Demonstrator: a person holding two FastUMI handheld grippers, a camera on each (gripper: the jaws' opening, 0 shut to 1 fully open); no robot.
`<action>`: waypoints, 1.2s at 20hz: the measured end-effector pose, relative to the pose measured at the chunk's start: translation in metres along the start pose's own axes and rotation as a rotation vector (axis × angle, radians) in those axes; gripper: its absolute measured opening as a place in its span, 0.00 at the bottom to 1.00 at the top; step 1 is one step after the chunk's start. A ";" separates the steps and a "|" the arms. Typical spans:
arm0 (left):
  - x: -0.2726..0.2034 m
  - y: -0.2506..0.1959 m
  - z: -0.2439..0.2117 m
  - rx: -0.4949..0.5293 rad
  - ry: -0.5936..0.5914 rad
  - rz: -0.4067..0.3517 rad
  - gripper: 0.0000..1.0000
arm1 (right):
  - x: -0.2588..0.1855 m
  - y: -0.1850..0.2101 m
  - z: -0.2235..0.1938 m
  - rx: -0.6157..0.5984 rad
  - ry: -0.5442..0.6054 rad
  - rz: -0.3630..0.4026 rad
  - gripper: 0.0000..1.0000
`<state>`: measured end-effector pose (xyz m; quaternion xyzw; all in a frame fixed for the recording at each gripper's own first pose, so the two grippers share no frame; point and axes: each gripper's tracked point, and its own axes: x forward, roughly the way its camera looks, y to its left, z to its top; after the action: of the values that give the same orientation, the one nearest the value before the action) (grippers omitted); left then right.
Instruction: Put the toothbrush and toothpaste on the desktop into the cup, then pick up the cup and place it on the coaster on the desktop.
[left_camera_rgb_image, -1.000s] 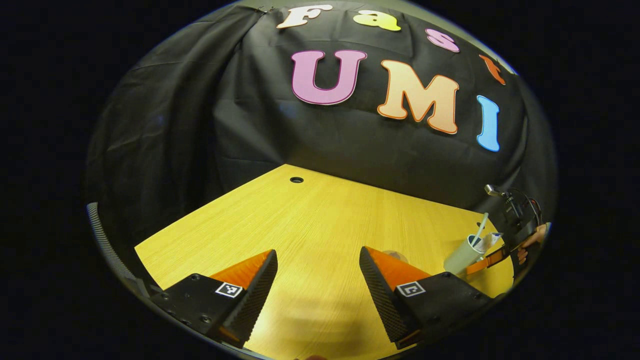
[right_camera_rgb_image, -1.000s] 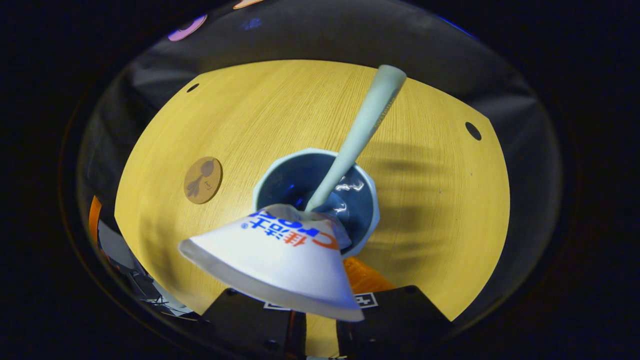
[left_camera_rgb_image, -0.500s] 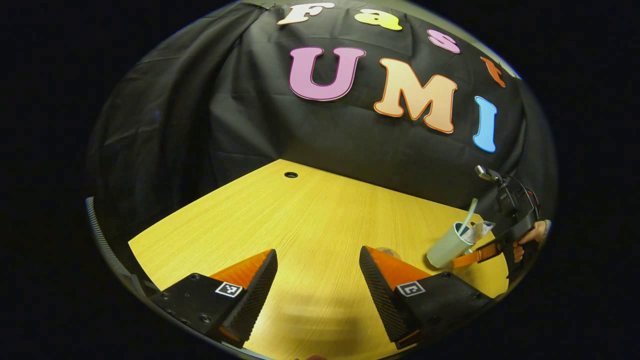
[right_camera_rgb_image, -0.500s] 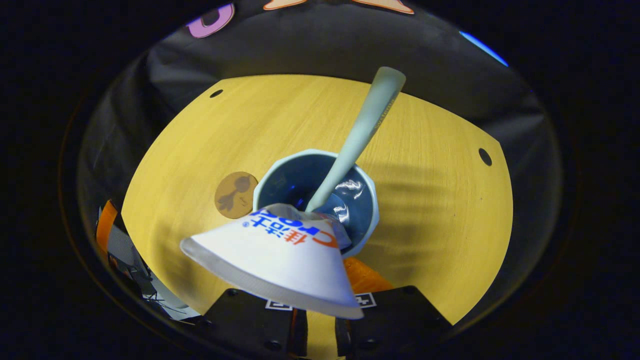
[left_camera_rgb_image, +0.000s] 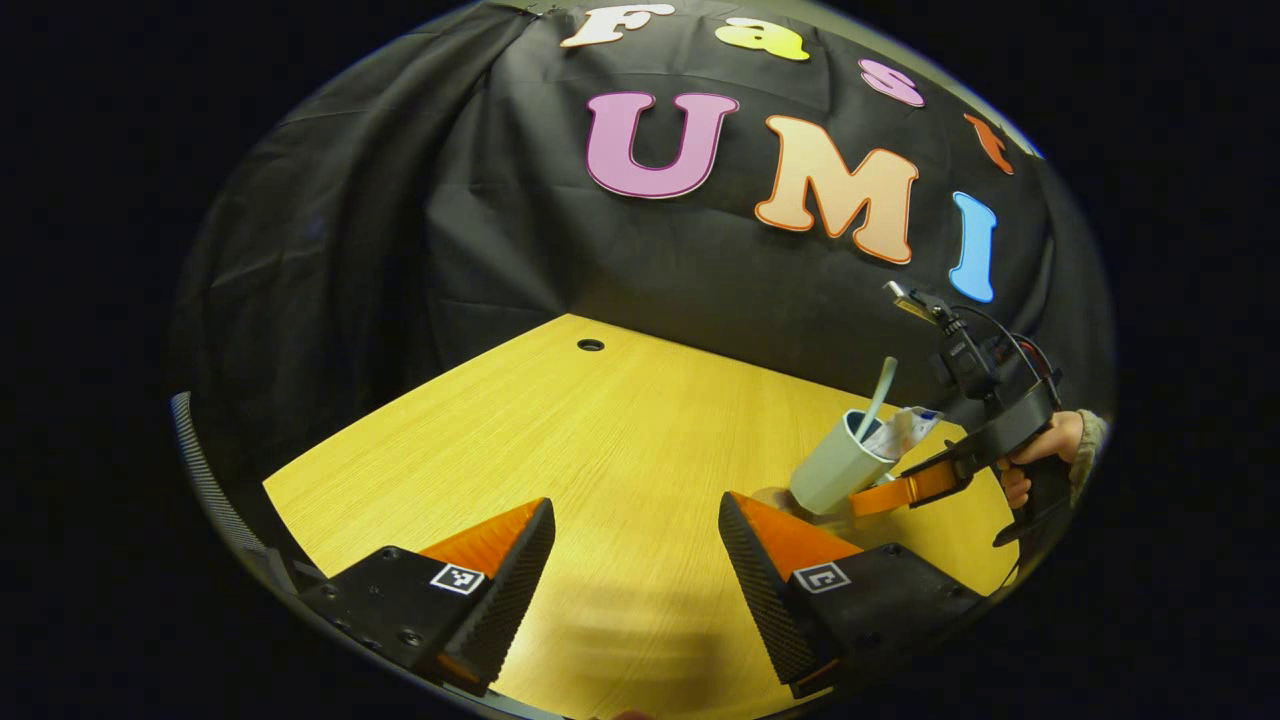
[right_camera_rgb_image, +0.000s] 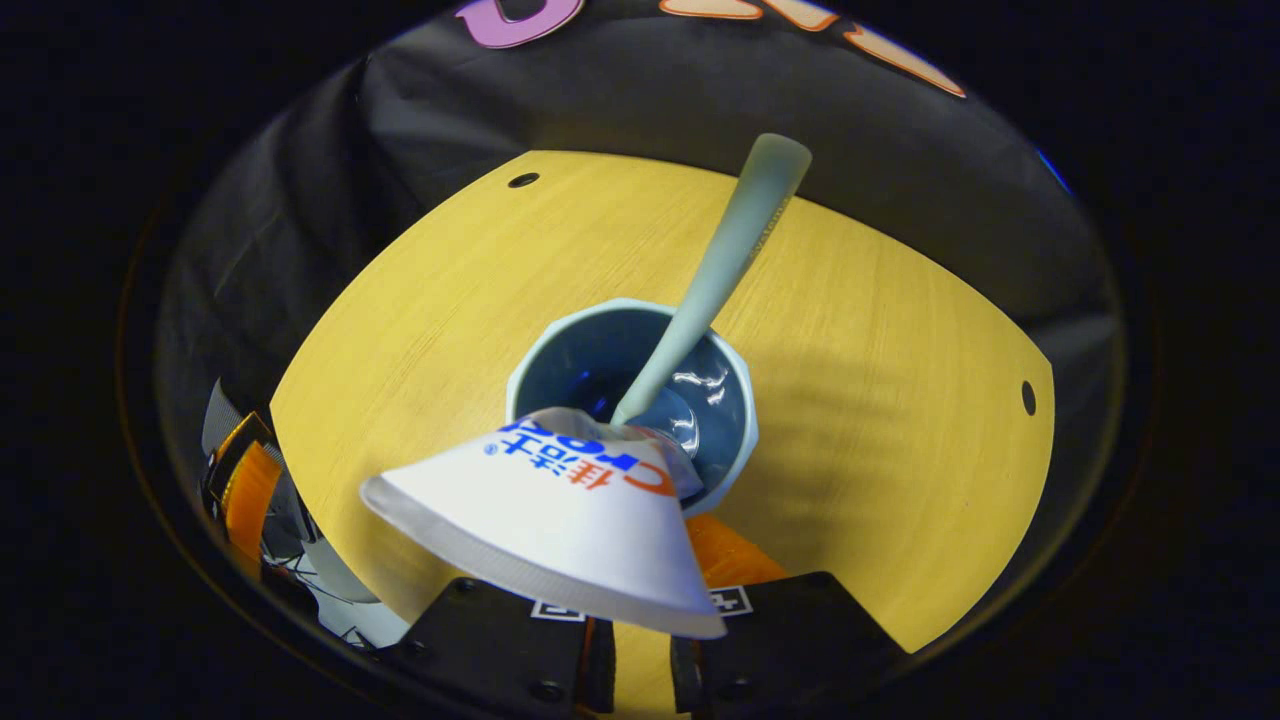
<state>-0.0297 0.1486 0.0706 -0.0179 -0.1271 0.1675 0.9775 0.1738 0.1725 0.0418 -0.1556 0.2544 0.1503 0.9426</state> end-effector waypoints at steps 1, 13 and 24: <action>-0.001 0.004 0.000 -0.006 0.001 0.006 0.95 | 0.004 0.006 0.001 -0.011 0.005 0.004 0.29; 0.001 0.019 -0.004 -0.025 0.011 0.030 0.95 | 0.029 0.034 -0.005 -0.060 0.064 0.006 0.27; 0.007 -0.006 -0.002 0.011 0.020 -0.043 0.95 | -0.035 0.022 0.016 0.019 -0.129 0.066 1.00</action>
<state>-0.0208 0.1456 0.0713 -0.0114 -0.1165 0.1470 0.9822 0.1436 0.1910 0.0683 -0.1281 0.1994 0.1885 0.9530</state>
